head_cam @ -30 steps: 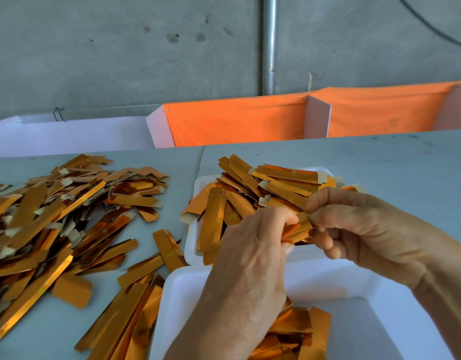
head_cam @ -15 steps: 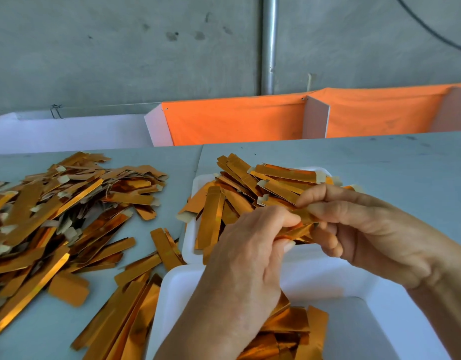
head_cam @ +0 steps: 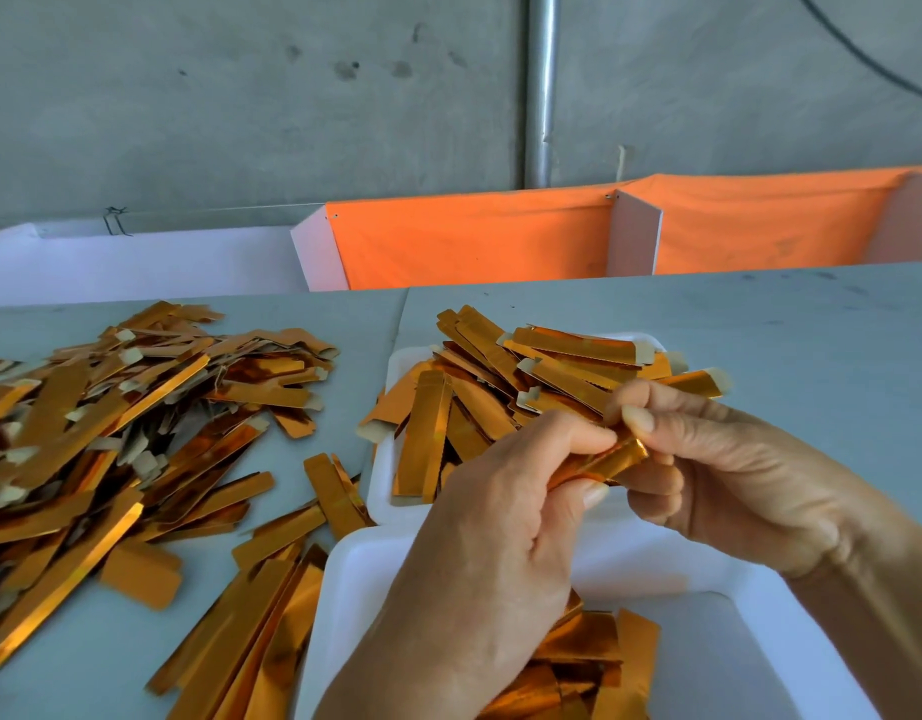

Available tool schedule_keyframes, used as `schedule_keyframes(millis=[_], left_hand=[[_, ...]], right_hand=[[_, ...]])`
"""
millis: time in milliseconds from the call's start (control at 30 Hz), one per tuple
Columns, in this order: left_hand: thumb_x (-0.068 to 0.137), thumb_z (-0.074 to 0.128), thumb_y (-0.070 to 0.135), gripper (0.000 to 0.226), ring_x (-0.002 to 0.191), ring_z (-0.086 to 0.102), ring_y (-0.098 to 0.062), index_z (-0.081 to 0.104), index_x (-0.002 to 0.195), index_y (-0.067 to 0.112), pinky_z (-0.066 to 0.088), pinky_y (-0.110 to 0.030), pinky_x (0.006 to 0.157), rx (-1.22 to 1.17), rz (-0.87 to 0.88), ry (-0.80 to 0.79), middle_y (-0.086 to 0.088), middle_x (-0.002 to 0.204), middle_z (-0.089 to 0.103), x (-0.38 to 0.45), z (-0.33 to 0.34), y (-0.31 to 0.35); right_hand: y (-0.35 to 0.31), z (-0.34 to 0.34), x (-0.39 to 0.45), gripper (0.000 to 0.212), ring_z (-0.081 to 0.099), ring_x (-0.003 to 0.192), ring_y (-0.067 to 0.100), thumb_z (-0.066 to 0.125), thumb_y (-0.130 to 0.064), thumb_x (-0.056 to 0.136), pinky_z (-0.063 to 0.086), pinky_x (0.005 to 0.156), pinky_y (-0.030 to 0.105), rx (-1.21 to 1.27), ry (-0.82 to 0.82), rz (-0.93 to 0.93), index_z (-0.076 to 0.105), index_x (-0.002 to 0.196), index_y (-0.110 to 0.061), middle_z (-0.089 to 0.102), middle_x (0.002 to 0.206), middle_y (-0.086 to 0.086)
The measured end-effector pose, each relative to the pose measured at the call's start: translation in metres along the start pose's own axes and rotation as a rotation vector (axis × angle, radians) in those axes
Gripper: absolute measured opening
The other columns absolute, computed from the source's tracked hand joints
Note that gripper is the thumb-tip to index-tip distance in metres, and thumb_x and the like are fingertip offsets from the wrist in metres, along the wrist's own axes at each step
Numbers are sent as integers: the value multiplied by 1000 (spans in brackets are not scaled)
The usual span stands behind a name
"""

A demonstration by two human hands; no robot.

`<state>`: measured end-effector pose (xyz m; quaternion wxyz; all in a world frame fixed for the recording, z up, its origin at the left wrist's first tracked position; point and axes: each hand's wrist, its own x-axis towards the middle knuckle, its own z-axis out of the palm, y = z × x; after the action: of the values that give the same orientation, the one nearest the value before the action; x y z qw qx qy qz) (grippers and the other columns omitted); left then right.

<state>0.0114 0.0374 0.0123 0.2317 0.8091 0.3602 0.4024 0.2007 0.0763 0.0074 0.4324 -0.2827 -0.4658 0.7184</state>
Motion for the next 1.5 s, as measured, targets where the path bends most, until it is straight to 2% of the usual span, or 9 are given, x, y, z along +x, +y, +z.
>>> schedule_keyframes(millis=[433, 567, 767, 867, 967, 1133, 1233, 1367, 1500], left_hand=[[91, 59, 20, 45, 108, 52, 10, 42, 115, 54, 40, -6, 87, -4, -72, 94, 28, 108, 60, -1, 5, -2], [88, 62, 18, 82, 129, 31, 7, 11, 139, 57, 22, 0, 97, 87, -122, 154, 39, 118, 52, -2, 10, -2], [94, 50, 10, 84, 135, 22, 12, 0, 140, 60, 23, -7, 107, 113, -100, 51, 55, 125, 29, -1, 11, 0], [91, 47, 1, 83, 131, 14, 22, 11, 141, 58, 15, 7, 97, 50, -76, 93, 41, 143, 21, 0, 12, 5], [89, 58, 12, 60, 135, 23, 11, 34, 132, 47, 29, -15, 109, -123, -133, 337, 33, 145, 24, 3, 14, 1], [78, 74, 19, 38, 88, 59, 17, 46, 98, 35, 44, 0, 65, -331, -430, 558, 18, 91, 68, 8, 14, -14], [87, 65, 19, 28, 87, 61, 13, 52, 93, 44, 50, -10, 73, -267, -463, 509, 29, 83, 67, 6, 12, -17], [94, 53, 22, 30, 97, 62, 2, 63, 112, 44, 51, -19, 82, -189, -428, 394, 21, 100, 68, 4, 11, -14], [98, 44, 27, 35, 106, 53, 10, 54, 128, 43, 43, -6, 88, -41, -387, 309, 27, 113, 60, 3, 14, -10]], right_hand=[[3, 7, 3, 55, 62, 52, 14, 89, -51, 50, 53, 49, 22, -123, 66, 1, 70, 82, -11, 56, 59, 5], [0, 8, 0, 72, 71, 81, 26, 72, -63, 66, 58, 66, 31, -115, -83, 180, 66, 113, -9, 69, 95, 20], [3, 7, 0, 58, 63, 103, 30, 77, -41, 74, 49, 98, 47, -104, -159, 183, 62, 120, -10, 66, 110, 17], [4, 11, 1, 50, 66, 88, 22, 87, -31, 62, 56, 83, 35, -198, -24, 162, 64, 99, -6, 69, 88, 10], [2, 17, 3, 46, 68, 72, 17, 90, -25, 54, 58, 72, 30, -425, 130, 104, 59, 84, -9, 67, 72, 2], [14, 39, 8, 41, 70, 73, 16, 89, -27, 57, 57, 73, 37, -889, 156, 2, 55, 79, -22, 72, 79, -1], [18, 47, 8, 42, 70, 81, 16, 82, -48, 60, 56, 80, 43, -1064, 188, -42, 54, 81, -26, 72, 85, -2], [4, 39, 0, 51, 70, 74, 11, 66, -59, 60, 57, 62, 26, -845, 299, -134, 58, 85, -16, 71, 76, -4], [-4, 30, -4, 38, 64, 69, 15, 66, -47, 69, 51, 56, 20, -558, 338, -193, 66, 87, -14, 66, 72, 0]])
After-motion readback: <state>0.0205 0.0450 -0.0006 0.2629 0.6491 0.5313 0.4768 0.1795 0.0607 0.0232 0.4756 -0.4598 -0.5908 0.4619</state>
